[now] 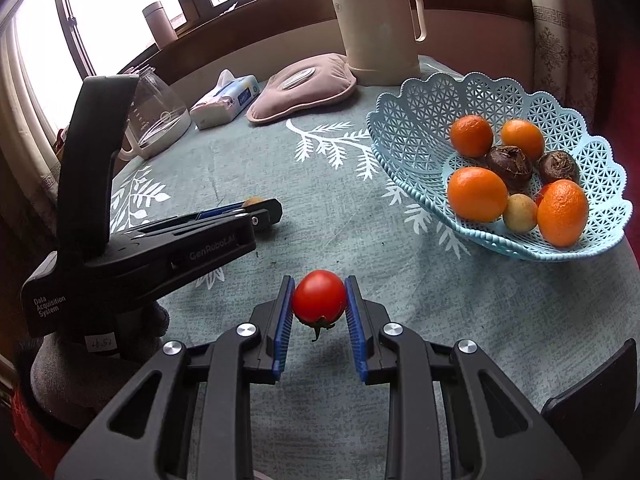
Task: Organize fruits
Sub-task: 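Lift the kiwi with the left tool while the right tool carries the tomato toward the basket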
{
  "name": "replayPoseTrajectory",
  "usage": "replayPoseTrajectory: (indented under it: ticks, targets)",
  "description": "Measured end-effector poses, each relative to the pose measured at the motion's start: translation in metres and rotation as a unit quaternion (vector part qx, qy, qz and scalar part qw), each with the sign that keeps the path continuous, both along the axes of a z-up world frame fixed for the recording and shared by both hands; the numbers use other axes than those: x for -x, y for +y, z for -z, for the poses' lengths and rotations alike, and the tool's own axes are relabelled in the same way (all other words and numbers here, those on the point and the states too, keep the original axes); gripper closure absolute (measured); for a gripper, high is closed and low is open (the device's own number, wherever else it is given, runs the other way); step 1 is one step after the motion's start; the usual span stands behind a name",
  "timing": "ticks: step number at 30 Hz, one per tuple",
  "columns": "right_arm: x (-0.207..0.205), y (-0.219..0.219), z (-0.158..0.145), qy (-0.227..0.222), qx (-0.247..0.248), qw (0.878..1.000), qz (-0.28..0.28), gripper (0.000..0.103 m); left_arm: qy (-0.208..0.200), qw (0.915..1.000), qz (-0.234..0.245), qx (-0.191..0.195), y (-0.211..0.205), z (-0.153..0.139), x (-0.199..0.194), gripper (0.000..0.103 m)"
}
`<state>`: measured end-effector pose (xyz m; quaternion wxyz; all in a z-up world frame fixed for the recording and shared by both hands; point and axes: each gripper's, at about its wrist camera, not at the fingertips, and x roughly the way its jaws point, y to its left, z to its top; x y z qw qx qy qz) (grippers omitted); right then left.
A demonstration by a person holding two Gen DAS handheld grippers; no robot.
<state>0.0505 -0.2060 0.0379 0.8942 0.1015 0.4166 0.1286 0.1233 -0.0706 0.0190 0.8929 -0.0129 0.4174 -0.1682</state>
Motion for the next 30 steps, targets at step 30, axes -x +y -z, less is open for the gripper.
replayPoseTrajectory:
  ticks: [30]
  targets:
    - [0.005, 0.004, -0.018, -0.022, 0.012, 1.000, 0.015, 0.077, -0.051, 0.9985, -0.017, 0.009, 0.011, -0.020, 0.022, 0.074]
